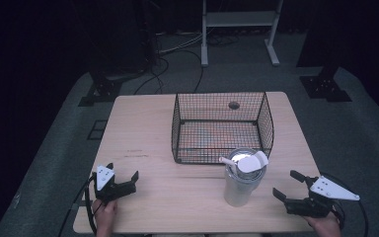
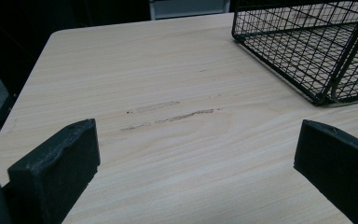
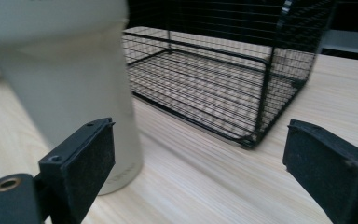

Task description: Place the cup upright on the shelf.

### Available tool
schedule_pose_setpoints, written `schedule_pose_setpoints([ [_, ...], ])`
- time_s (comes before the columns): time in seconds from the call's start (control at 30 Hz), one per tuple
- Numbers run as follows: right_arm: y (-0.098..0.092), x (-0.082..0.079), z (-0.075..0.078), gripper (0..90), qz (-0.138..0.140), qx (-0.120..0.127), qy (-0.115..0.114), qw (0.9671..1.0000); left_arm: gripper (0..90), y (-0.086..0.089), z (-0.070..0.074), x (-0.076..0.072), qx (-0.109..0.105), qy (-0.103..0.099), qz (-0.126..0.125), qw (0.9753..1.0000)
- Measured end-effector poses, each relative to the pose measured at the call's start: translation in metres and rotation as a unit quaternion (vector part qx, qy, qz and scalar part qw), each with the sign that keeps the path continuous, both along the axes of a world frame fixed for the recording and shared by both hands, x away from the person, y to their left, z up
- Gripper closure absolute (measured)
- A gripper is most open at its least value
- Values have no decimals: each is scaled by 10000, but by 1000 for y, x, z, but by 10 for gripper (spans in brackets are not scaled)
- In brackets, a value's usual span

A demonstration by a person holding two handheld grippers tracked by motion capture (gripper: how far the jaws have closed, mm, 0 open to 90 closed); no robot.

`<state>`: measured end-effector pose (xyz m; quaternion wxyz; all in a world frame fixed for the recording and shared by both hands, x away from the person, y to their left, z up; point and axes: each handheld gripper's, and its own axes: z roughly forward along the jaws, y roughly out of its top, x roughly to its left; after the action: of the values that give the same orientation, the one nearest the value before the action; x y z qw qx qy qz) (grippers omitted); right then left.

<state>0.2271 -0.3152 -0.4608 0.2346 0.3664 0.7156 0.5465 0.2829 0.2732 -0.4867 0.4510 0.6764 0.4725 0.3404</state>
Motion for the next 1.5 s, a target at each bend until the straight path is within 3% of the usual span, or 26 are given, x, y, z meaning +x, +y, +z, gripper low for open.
schedule_pose_setpoints([
  [0.3,8,-5,9,83,487,-10,-33,9988,0,1,0,0,-15,3,3,10000],
  [0.83,40,-4,11,80,1208,-133,71,9926,0,1,0,0,-32,2,3,10000],
  [1.23,63,5,14,75,1477,-270,77,9886,0,1,0,0,-37,-9,-5,10000],
  [1.5,76,13,14,75,1505,-450,36,9876,0,1,0,-1,-39,-21,-11,10000],
])
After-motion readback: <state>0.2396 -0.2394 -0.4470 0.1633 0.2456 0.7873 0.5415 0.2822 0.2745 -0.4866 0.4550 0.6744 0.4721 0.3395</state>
